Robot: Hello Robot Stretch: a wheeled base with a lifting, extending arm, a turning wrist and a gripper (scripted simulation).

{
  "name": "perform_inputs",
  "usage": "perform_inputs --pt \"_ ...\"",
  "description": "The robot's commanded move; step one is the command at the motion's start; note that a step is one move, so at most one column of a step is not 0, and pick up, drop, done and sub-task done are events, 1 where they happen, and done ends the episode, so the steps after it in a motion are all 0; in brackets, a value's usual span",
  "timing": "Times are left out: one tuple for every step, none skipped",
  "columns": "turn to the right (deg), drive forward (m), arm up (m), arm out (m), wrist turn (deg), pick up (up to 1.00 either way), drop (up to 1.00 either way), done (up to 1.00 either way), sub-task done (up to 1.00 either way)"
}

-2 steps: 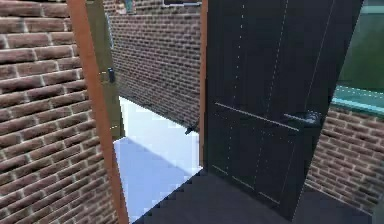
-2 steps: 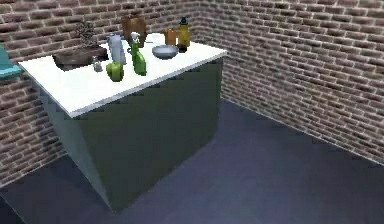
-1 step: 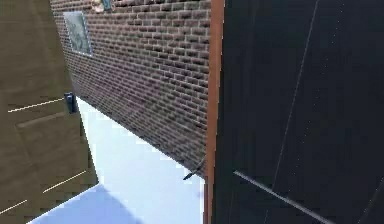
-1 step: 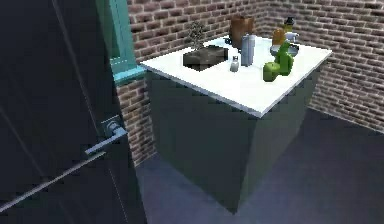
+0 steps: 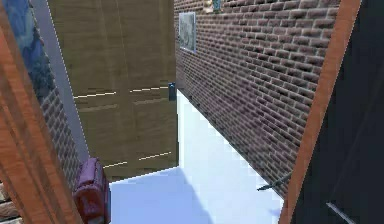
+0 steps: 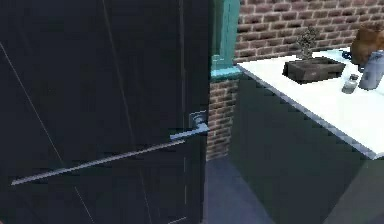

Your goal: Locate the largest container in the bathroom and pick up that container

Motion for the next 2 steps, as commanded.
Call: perform_inputs --pt "0.0 0.50 0.00 0.00 0.0 0.00 0.00 0.00 0.00" --pt "-21.0 0.00 0.00 0.00 0.0 0.00 0.00 0.00 0.00"
